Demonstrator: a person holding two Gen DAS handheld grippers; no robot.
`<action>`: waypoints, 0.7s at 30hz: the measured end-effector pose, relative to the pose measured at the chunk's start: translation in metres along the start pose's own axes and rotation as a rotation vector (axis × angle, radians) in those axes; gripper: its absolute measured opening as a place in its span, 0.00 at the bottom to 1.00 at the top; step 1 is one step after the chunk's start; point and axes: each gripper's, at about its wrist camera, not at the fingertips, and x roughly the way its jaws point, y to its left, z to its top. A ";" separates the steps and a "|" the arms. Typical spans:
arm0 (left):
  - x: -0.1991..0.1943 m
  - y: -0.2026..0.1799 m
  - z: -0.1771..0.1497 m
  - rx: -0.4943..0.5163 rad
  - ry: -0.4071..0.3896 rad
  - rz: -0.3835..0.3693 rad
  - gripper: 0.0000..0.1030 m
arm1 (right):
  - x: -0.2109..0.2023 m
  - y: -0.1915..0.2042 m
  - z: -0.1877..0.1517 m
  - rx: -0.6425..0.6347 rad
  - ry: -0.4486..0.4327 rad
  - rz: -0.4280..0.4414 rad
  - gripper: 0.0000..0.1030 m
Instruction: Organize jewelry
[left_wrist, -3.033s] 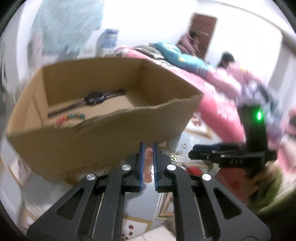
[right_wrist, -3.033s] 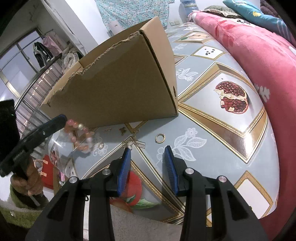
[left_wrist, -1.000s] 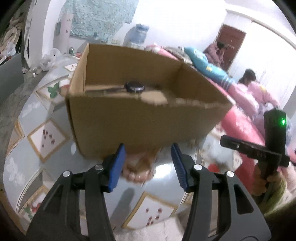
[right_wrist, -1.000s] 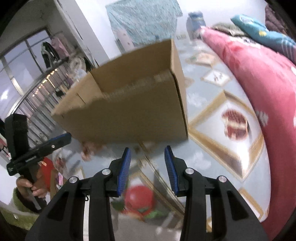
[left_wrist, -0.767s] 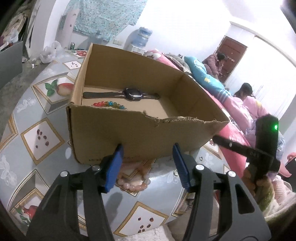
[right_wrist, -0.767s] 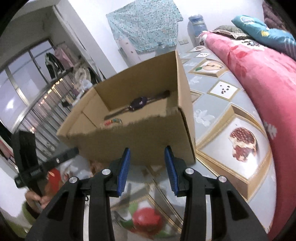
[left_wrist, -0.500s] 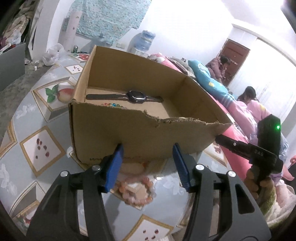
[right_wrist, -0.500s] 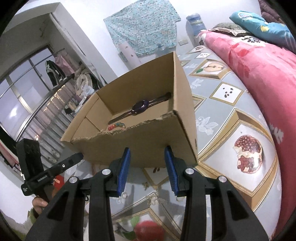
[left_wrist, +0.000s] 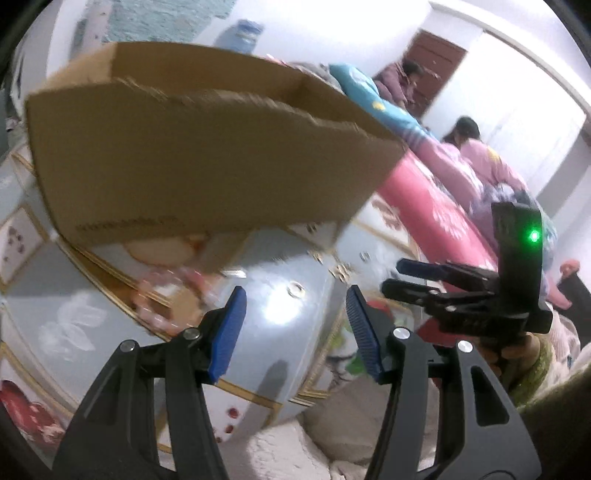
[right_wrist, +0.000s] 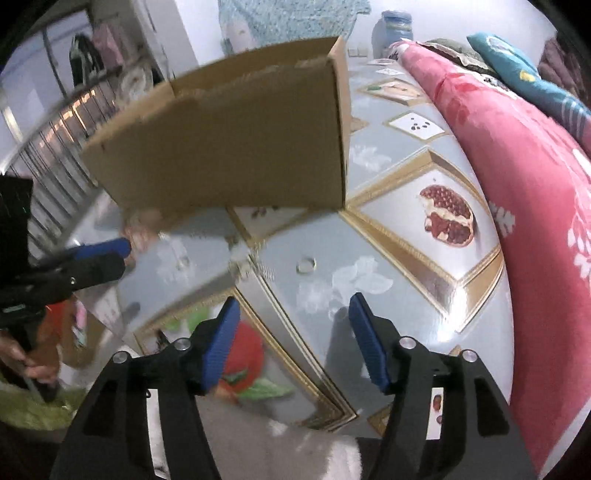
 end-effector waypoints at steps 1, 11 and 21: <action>0.004 -0.002 -0.001 0.003 0.009 -0.001 0.52 | 0.003 0.003 -0.001 -0.019 0.007 -0.028 0.63; 0.012 0.023 0.004 -0.067 -0.010 0.096 0.51 | 0.017 0.008 0.005 -0.082 0.079 -0.115 0.94; 0.006 0.018 0.013 0.013 -0.026 0.179 0.50 | 0.016 0.004 0.008 -0.067 0.055 -0.116 0.94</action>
